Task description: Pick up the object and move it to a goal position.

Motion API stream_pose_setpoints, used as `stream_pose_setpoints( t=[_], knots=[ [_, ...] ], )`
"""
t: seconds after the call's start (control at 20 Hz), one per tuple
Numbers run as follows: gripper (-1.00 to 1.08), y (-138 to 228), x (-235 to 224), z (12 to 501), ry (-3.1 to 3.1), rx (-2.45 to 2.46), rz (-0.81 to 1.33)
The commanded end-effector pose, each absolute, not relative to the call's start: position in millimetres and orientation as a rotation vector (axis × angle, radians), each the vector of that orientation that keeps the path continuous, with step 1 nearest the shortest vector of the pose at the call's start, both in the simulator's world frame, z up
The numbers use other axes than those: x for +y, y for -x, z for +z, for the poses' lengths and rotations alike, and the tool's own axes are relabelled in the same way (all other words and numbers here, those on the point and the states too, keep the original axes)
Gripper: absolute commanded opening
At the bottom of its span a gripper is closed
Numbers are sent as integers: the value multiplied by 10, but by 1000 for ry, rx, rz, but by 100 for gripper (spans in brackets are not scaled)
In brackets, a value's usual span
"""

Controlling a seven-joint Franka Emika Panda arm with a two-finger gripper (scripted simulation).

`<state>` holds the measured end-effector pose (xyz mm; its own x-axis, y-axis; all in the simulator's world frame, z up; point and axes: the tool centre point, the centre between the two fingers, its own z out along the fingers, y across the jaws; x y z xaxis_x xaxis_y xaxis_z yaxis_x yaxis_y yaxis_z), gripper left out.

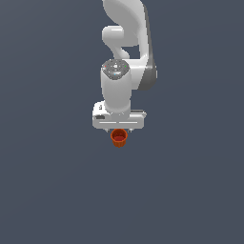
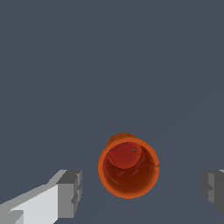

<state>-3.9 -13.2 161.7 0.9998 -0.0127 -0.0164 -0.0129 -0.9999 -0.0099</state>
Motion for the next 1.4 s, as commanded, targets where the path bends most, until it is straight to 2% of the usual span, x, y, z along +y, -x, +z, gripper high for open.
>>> stream_pose_setpoints(
  t=[0.0,0.65,1.35],
  knots=[
    [28,39,-132,1617,3131,20,26],
    [28,52,-303,1612,3147,33,19],
    [28,246,-472,1189,3167,-292,-68]
  ],
)
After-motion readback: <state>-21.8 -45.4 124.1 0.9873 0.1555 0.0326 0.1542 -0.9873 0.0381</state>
